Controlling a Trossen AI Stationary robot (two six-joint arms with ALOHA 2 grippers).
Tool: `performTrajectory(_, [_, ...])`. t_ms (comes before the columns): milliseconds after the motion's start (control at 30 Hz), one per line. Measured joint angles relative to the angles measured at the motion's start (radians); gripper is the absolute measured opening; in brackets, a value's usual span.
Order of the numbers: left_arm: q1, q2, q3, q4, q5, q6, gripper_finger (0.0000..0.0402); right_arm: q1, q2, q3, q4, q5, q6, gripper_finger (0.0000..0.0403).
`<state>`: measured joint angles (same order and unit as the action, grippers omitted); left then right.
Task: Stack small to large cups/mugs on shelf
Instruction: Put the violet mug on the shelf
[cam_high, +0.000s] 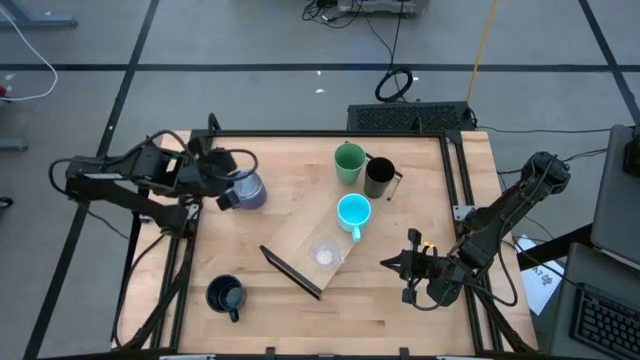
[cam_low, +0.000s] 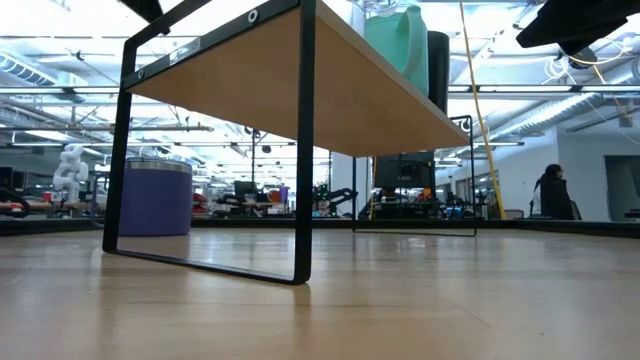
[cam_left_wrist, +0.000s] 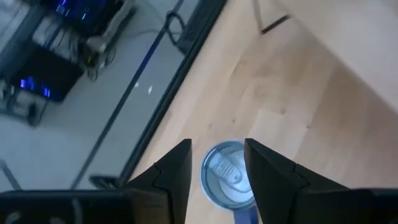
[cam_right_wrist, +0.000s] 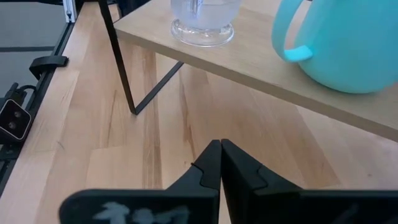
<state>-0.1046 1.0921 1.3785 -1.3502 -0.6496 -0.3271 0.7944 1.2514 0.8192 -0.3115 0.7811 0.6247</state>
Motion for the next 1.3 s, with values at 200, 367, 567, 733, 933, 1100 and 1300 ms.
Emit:
performTrajectory(200, [0.039,-0.072,-0.124,0.026,-0.007,-0.105,0.0149,0.0,0.0,0.0,0.0,0.0,0.0,0.0])
performTrajectory(367, [0.058,-0.111,-0.229,0.067,-0.007,-0.154,0.0149,0.0,0.0,0.0,0.0,0.0,-0.002,0.0])
performTrajectory(567, [0.067,-0.147,-0.332,0.138,-0.001,-0.171,0.015,0.0,0.0,0.0,0.0,0.0,-0.007,0.0])
performTrajectory(733, [0.067,-0.173,-0.398,0.203,0.039,-0.187,0.015,0.0,0.0,0.0,0.0,-0.001,-0.008,0.0])
performTrajectory(933, [0.117,-0.191,-0.451,0.202,0.111,-0.249,0.015,0.0,0.0,0.0,-0.001,-0.001,-0.019,0.0])
performTrajectory(1100, [0.181,-0.191,-0.505,0.201,0.184,-0.269,0.015,0.0,0.0,0.0,0.0,-0.001,-0.016,0.0])
performTrajectory(1300, [0.218,-0.19,-0.558,0.201,0.267,-0.229,0.015,0.0,0.0,0.0,0.0,-0.001,-0.016,0.0])
